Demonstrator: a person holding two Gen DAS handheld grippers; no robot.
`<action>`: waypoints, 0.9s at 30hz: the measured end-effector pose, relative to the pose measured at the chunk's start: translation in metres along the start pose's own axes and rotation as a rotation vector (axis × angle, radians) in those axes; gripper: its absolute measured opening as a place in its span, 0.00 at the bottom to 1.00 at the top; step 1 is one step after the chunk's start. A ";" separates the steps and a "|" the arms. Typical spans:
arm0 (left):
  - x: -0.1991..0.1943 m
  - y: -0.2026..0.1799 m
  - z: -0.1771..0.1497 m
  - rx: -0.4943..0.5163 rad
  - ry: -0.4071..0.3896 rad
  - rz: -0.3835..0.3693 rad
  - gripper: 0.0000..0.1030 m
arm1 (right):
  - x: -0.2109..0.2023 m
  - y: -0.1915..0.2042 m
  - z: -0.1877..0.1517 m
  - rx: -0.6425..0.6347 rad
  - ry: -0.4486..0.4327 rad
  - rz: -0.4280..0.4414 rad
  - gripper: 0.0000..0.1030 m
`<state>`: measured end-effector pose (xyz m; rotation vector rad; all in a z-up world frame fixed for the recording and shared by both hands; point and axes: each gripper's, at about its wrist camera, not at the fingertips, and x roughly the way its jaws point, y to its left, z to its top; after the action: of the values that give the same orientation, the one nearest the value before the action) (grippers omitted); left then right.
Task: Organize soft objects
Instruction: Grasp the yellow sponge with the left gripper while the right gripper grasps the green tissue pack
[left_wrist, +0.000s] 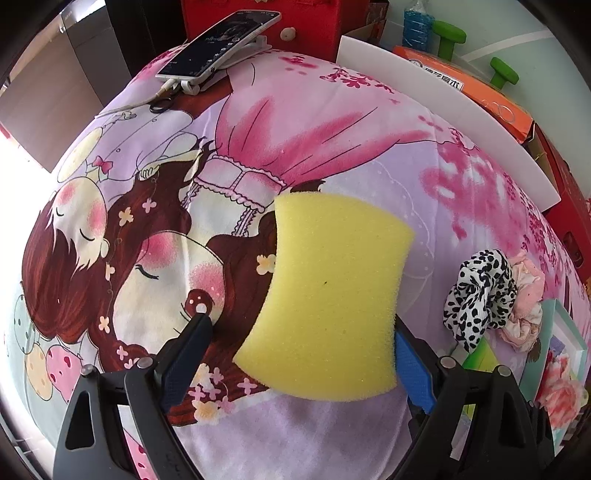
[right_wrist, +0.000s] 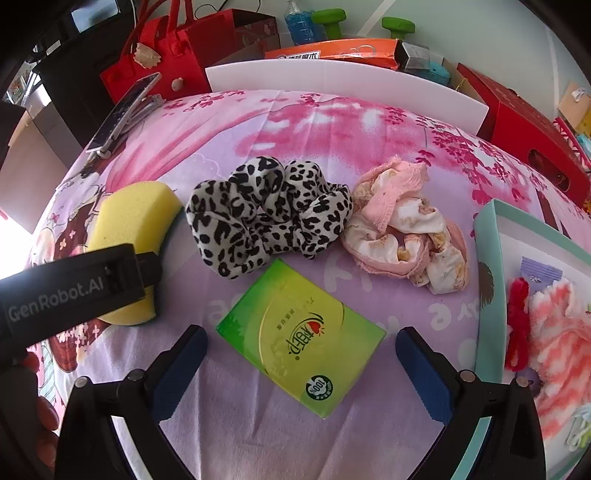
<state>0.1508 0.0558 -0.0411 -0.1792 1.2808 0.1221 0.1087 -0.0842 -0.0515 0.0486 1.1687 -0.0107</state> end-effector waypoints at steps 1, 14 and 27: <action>0.001 -0.001 0.000 -0.002 0.002 -0.001 0.90 | 0.001 0.000 0.001 0.000 -0.002 0.000 1.00; 0.002 -0.006 -0.001 -0.007 0.005 -0.036 0.72 | -0.002 -0.001 0.004 -0.002 -0.026 0.001 0.94; -0.024 -0.007 -0.001 -0.009 -0.048 -0.076 0.67 | -0.014 -0.001 0.004 -0.012 -0.034 0.008 0.78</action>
<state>0.1441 0.0493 -0.0176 -0.2314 1.2241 0.0667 0.1072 -0.0856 -0.0375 0.0429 1.1345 0.0028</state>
